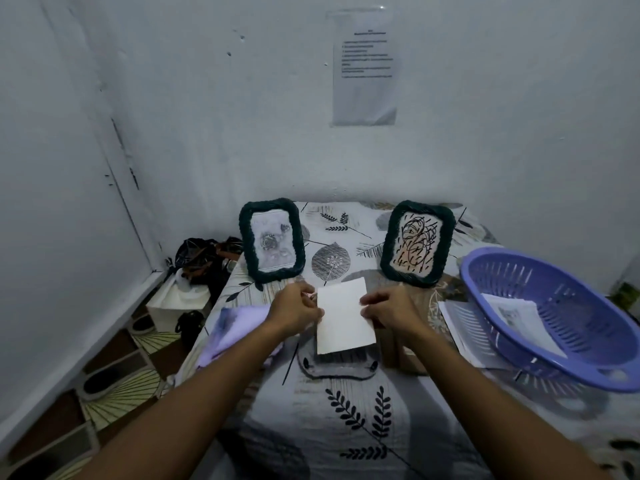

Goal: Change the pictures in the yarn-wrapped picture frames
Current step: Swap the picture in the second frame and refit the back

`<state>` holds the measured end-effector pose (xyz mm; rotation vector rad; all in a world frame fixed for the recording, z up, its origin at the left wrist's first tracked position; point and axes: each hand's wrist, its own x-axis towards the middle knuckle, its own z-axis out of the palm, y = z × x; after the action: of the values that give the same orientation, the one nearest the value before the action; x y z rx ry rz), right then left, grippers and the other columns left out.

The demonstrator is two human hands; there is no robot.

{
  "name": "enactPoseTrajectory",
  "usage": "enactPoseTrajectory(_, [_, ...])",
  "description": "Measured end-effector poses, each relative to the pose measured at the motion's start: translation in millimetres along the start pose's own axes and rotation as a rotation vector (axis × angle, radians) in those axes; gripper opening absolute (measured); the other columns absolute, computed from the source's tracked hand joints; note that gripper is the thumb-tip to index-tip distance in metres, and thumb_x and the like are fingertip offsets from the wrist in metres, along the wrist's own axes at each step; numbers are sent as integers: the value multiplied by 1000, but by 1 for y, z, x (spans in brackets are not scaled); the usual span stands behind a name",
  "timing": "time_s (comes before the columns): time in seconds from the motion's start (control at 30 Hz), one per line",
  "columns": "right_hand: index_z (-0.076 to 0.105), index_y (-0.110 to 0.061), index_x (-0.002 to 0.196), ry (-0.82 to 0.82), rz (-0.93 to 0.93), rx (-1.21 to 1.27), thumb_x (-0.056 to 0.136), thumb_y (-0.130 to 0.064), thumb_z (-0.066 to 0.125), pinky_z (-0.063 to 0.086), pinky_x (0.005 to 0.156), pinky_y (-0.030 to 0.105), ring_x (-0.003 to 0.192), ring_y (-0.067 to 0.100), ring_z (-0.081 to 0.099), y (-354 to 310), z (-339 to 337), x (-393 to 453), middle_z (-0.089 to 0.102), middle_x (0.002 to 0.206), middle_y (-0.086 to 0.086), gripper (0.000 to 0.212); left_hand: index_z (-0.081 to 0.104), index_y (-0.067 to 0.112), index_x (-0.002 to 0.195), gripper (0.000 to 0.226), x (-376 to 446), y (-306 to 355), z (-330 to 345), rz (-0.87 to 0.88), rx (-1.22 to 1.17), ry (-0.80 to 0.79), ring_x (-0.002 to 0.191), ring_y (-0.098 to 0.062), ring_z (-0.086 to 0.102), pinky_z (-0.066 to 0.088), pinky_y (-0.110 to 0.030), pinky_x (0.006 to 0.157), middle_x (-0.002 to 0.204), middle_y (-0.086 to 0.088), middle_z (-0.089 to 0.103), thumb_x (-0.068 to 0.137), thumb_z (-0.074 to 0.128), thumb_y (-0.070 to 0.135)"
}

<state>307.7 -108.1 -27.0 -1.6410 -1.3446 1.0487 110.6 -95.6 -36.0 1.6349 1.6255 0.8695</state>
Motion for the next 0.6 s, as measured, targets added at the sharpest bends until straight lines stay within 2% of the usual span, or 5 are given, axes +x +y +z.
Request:
enactPoseTrajectory(0.13, [73,-4,88,21,8,-30,74,9,71,50,66,27,78,20,62,11,11,1,69,85,9,19,67,23,114,46,2,-16,-3,209,355,-65,106,-18,58,46,-37,95,114,1,68,72,76,39])
enactPoseTrajectory(0.23, [73,0,93,24,-11,-65,74,8,72,51,74,30,86,21,63,14,15,3,69,93,11,21,59,28,127,57,3,-23,-6,289,583,-254,135,-20,34,20,-51,113,139,1,52,76,71,50])
enactPoseTrajectory(0.3, [72,0,95,17,-34,-106,75,6,72,51,73,29,85,22,63,15,16,3,69,92,11,21,52,27,135,63,3,-23,-8,305,653,-349,146,-19,15,0,-59,114,152,4,37,79,68,52])
enactPoseTrajectory(0.47, [72,-9,98,-9,-141,-401,77,-7,73,43,59,21,80,15,60,17,14,3,67,90,5,21,49,28,138,69,3,-29,-8,315,754,-457,149,-20,1,-17,-63,108,157,5,27,78,67,57])
enactPoseTrajectory(0.6, [70,-19,106,-63,-242,-621,76,-18,74,48,79,29,102,17,58,17,2,9,62,110,2,30,50,27,136,70,4,-28,-9,322,743,-456,149,-19,0,-17,-63,108,157,5,27,76,68,57])
